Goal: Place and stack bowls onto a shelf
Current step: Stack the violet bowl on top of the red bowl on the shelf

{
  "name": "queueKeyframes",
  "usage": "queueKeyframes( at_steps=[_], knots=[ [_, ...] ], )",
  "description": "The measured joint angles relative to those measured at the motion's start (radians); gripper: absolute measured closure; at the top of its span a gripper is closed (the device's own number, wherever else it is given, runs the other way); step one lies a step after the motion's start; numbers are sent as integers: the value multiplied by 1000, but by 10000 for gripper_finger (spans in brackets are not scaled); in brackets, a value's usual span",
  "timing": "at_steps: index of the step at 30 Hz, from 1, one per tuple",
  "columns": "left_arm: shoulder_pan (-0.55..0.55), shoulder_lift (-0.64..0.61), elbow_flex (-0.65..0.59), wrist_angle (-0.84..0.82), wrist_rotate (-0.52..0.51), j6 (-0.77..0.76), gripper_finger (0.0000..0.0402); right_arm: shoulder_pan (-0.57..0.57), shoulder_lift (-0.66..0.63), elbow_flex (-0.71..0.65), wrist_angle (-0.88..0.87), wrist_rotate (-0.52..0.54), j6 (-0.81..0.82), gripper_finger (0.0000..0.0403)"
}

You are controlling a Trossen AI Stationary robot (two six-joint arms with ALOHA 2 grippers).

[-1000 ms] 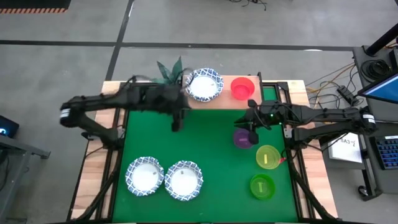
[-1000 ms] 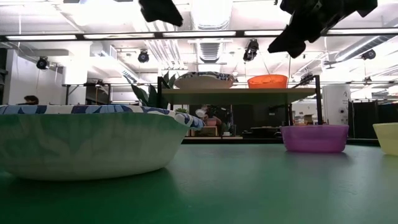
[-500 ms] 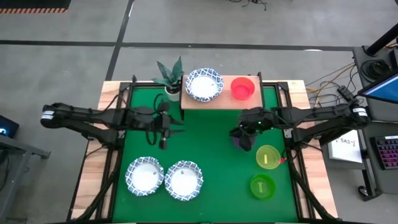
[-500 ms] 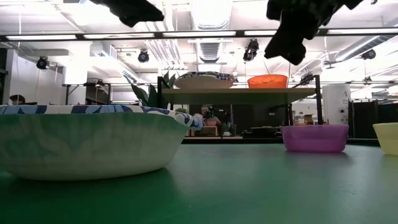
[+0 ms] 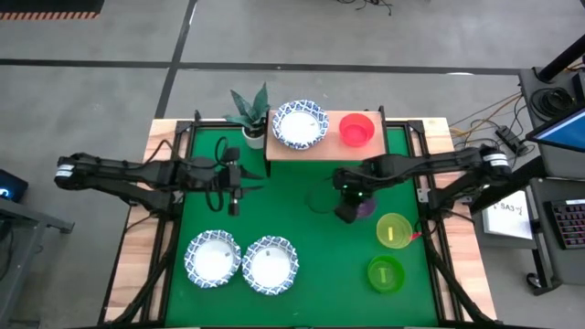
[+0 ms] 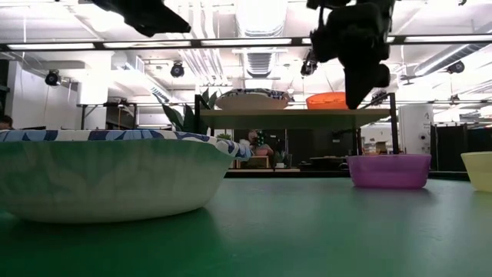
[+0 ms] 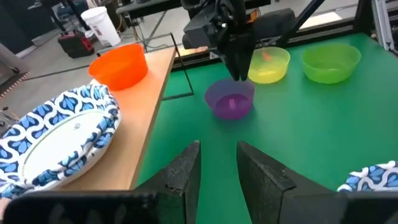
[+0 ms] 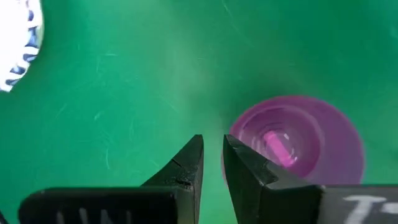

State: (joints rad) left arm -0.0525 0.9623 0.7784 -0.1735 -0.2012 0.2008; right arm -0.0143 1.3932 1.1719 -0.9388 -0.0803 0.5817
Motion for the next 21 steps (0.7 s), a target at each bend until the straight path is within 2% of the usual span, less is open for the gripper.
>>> queueKeyframes(
  at_steps=[4,12,16,21],
  knots=[
    [0,0,-9,-1,-1,0,316,3,50,24,1,-52,38,326],
    [0,1,-9,-8,-1,1,315,3,136,10,-10,-10,145,260],
    [0,1,-9,-21,-1,0,315,4,188,3,-44,22,195,254],
    [0,1,-10,-28,-1,-3,315,8,244,3,-33,47,194,265]
  ],
)
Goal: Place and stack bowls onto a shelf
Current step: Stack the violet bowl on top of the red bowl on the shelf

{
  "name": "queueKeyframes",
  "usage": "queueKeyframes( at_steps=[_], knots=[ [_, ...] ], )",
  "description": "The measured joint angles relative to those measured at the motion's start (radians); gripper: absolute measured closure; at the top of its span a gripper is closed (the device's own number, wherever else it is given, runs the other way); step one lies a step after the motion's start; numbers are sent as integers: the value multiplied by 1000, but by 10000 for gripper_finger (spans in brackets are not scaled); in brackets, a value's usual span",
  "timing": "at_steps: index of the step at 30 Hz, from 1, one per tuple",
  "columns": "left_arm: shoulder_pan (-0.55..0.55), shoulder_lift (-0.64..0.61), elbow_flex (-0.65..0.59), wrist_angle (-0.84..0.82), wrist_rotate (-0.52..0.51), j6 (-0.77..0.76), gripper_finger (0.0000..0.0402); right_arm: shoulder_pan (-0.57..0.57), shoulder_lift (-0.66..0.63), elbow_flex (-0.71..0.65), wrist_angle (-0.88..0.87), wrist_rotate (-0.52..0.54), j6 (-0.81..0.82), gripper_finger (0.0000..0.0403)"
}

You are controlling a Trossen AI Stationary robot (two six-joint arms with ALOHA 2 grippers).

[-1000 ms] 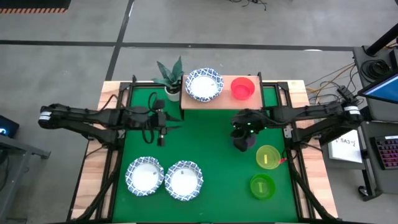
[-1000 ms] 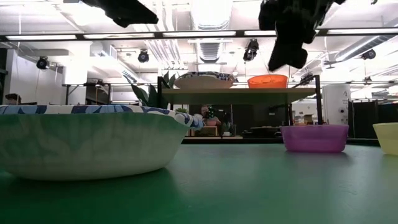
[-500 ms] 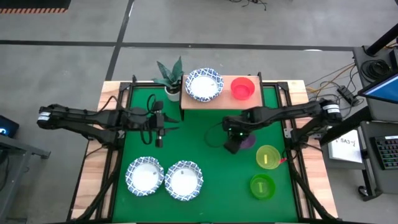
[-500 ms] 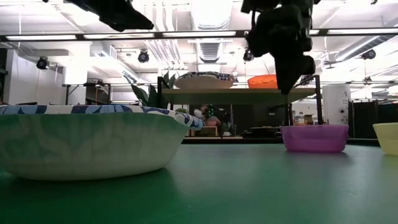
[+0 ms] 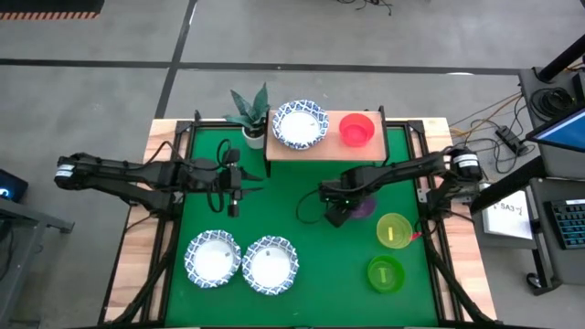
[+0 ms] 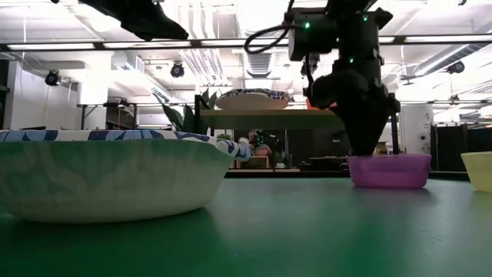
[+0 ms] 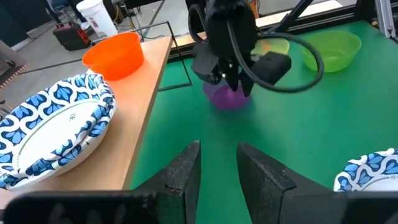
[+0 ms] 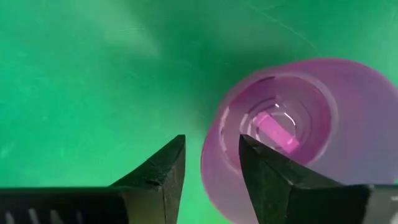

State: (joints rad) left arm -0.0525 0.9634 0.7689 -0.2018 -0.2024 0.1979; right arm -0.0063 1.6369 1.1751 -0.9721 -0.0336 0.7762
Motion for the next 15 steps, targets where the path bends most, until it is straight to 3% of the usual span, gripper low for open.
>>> queueKeyframes(
  at_steps=[6,12,15],
  knots=[
    [0,0,0,-5,0,0,315,0,49,0,10,38,-7,300],
    [0,0,0,-6,0,0,315,9,43,12,12,30,-12,381],
    [0,0,0,-6,0,0,315,17,19,37,15,-2,-16,390]
  ],
)
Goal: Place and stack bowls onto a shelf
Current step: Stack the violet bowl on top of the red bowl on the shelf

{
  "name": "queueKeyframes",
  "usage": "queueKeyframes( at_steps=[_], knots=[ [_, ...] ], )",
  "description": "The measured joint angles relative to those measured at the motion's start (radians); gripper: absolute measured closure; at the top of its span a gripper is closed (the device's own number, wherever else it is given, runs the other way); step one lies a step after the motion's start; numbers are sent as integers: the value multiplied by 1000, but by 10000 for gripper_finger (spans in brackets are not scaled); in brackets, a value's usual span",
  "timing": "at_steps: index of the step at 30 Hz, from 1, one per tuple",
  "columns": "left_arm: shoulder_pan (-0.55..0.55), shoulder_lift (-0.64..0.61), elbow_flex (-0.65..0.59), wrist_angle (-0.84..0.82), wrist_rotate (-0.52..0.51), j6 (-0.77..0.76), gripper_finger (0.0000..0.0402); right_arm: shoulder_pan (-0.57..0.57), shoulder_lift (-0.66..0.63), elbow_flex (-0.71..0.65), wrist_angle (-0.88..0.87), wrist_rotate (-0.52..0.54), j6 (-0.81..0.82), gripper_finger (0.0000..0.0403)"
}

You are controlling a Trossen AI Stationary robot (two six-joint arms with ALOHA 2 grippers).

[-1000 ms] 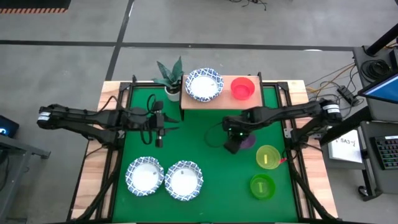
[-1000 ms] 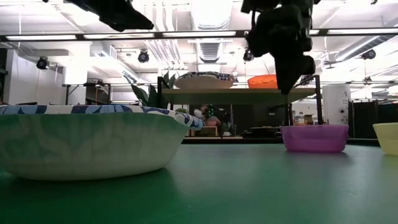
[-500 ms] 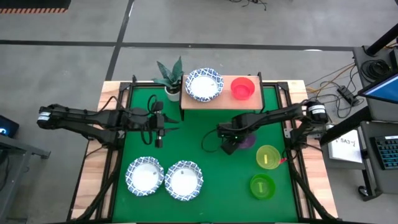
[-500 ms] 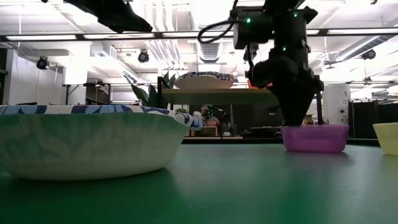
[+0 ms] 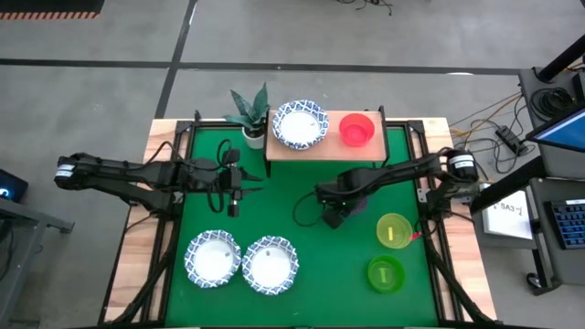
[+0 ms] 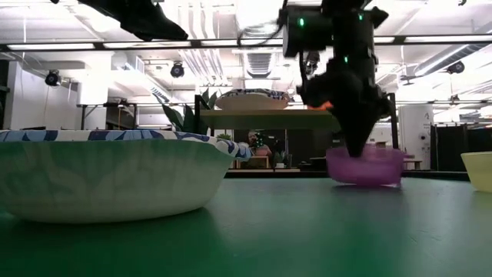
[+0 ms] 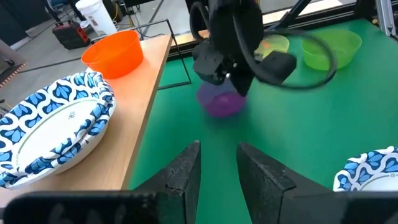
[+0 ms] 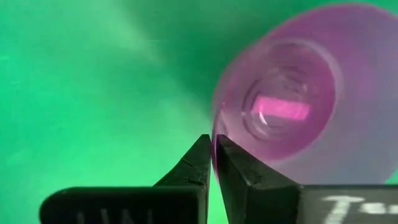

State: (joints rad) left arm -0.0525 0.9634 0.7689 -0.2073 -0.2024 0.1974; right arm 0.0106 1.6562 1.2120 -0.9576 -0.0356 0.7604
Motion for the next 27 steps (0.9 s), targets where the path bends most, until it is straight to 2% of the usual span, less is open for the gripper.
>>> queueKeyframes(
  at_steps=[5,8,15,18,21,27],
  knots=[
    [0,0,0,1,0,0,315,25,-32,77,-2,-100,-51,394],
    [0,0,0,1,0,0,315,47,-56,145,2,-119,-117,394],
    [0,0,0,3,0,0,315,115,-87,323,112,-106,-420,394],
    [0,0,0,3,0,0,315,134,-93,396,164,-28,-538,394],
    [0,0,0,3,0,0,315,134,-93,474,141,112,-646,394],
    [0,0,0,3,0,0,315,85,-93,610,-83,440,-746,394]
  ],
)
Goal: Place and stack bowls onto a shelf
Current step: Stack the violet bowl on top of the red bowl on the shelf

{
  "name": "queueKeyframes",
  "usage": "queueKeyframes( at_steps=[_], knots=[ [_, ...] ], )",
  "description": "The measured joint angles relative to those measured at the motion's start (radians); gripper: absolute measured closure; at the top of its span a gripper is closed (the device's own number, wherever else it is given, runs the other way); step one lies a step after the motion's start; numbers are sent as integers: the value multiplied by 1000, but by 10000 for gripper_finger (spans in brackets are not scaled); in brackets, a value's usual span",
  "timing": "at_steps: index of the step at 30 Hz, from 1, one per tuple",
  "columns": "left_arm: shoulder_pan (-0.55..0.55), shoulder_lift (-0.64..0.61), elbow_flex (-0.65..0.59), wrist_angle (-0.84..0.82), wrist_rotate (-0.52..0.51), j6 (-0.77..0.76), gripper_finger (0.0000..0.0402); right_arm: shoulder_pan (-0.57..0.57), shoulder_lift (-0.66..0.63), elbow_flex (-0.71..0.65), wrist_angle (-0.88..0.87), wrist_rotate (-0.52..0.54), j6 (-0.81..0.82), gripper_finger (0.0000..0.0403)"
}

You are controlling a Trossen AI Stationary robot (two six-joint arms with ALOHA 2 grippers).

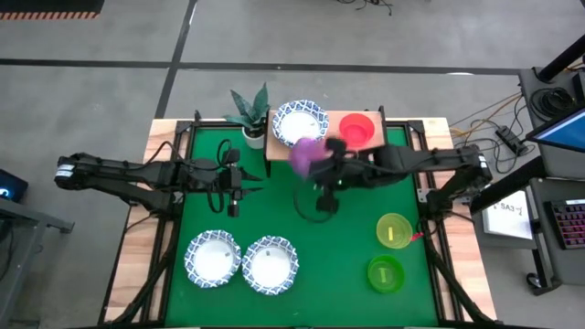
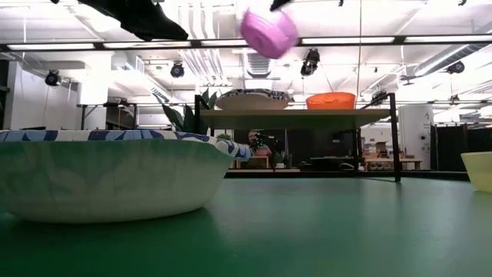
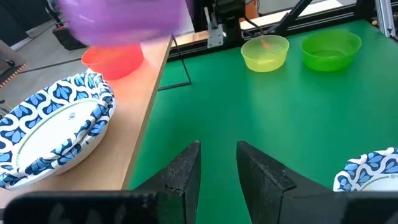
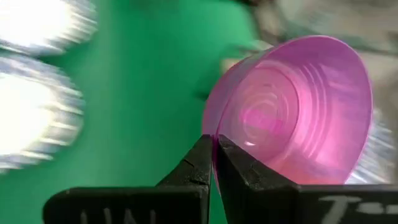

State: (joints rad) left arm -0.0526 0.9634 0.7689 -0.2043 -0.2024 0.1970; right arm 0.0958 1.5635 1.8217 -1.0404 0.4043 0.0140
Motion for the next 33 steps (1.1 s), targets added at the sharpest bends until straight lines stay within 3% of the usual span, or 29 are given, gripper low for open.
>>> queueKeyframes(
  at_steps=[3,9,14,19,29,33],
  knots=[
    [0,0,0,0,0,0,315,-67,0,61,-182,99,29,394],
    [0,0,0,0,0,0,315,-260,0,102,-471,69,89,394],
    [0,0,0,-1,0,0,315,-397,3,46,-464,-59,-20,394],
    [0,0,0,-1,0,0,315,-485,5,-10,-408,-107,-115,394],
    [0,0,0,-1,0,2,315,-516,5,-25,-384,-170,-143,392],
    [0,0,0,-1,0,3,316,-516,7,-27,-379,-172,-132,373]
  ],
)
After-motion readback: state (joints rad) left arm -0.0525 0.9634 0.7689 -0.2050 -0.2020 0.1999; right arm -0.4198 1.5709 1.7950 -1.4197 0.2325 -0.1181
